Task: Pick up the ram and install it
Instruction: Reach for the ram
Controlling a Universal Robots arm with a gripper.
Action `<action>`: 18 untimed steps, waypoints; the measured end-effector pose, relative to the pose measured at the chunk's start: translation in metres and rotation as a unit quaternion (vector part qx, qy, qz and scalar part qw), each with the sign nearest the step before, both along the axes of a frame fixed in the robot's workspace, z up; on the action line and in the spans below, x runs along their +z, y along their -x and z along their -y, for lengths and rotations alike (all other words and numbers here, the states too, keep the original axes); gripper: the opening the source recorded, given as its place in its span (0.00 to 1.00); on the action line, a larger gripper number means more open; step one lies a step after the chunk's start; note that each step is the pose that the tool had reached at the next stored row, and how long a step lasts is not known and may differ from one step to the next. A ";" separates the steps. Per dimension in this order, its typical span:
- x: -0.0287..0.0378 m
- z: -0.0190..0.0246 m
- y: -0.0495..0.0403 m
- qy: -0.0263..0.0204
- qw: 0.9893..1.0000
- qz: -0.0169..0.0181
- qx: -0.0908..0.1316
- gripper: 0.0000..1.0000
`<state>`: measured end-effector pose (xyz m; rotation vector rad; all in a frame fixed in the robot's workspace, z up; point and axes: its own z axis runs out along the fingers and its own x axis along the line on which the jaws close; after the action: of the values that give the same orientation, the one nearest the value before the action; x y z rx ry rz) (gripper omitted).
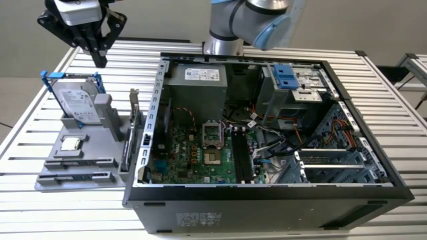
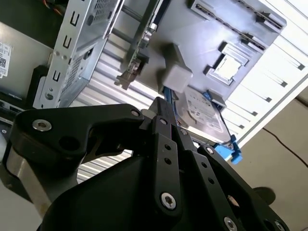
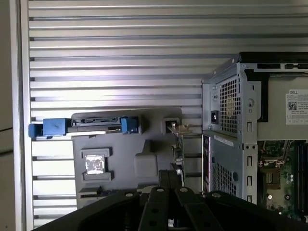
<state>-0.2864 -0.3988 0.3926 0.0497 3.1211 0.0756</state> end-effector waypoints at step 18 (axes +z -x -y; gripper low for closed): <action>0.0000 0.0000 0.0287 0.000 1.000 0.000 0.018 0.00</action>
<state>-0.3152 -0.3988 0.3926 -0.0056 3.1228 0.0761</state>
